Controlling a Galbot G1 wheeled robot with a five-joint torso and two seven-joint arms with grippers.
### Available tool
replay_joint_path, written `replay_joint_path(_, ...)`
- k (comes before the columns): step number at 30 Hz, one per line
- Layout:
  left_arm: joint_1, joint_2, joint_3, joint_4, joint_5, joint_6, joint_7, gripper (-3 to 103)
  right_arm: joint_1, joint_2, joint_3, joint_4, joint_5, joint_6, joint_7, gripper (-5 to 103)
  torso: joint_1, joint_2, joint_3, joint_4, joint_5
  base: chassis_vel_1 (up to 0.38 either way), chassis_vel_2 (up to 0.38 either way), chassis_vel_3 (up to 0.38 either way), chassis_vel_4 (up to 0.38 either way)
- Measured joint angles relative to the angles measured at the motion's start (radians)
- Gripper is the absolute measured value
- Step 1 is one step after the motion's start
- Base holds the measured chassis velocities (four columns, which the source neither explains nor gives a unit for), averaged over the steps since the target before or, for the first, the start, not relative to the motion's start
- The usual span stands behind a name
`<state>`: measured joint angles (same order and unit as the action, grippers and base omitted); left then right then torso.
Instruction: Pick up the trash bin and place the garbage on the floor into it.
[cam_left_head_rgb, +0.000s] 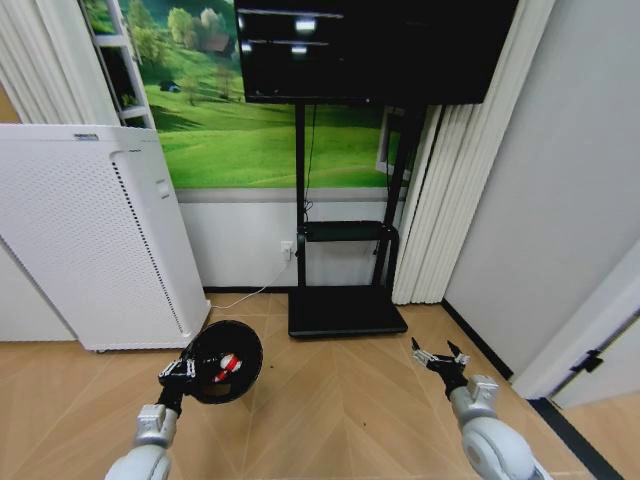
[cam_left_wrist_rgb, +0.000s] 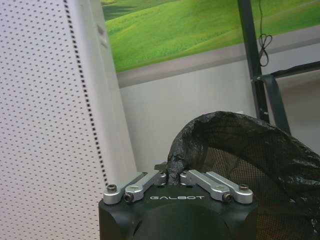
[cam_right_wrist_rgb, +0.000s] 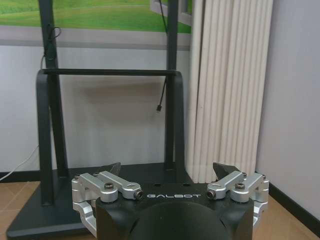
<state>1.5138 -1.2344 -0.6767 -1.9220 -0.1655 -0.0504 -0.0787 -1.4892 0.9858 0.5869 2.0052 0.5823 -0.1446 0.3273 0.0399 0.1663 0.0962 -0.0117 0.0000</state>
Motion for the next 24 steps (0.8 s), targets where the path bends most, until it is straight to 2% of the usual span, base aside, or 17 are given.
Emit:
replay_joint_path(4, -0.002, -0.001, 0.004, 0.003, 0.0, 0.0, 0.0, 7, 0.0, 0.0, 0.0, 0.0, 0.0, 0.0, 0.0, 100, 0.0, 0.0, 0.0, -0.0001, -0.0007, 0.256, 0.254, -0.281, -0.271)
replay_joint_path(7, -0.003, -0.002, 0.005, 0.005, 0.002, -0.001, 0.0, 7, 0.0, 0.0, 0.0, 0.0, 0.0, 0.0, 0.0, 100, 0.0, 0.0, 0.0, 0.0003, 0.001, 0.317, 0.317, -0.299, -0.303)
replay_joint_path(8, -0.003, -0.002, 0.006, 0.007, 0.002, -0.002, 0.0, 7, 0.0, 0.0, 0.0, 0.0, 0.0, 0.0, 0.0, 100, 0.0, 0.0, 0.0, 0.0002, -0.0008, 0.29, 0.328, -0.295, -0.29)
replay_joint_path(9, -0.003, -0.003, 0.007, 0.009, 0.003, -0.002, 0.0, 7, 0.001, 0.0, 0.0, 0.0, 0.0, 0.001, 0.0, 100, 0.0, 0.0, 0.0, 0.0001, -0.0011, 0.248, 0.248, -0.295, -0.236)
replay_joint_path(13, -0.003, -0.005, 0.008, 0.012, 0.006, -0.005, -0.001, 7, 0.001, 0.0, -0.001, 0.0, 0.0, 0.001, 0.0, 100, 0.0, 0.0, 0.0, 0.0002, -0.0004, 0.185, 0.191, -0.21, -0.216)
replay_joint_path(24, 0.001, -0.019, 0.021, 0.014, 0.017, -0.007, 0.001, 7, 0.001, 0.0, -0.001, -0.001, 0.0, 0.001, 0.0, 100, 0.0, 0.0, 0.0, -0.0003, 0.0003, -0.025, -0.036, 0.031, 0.026)
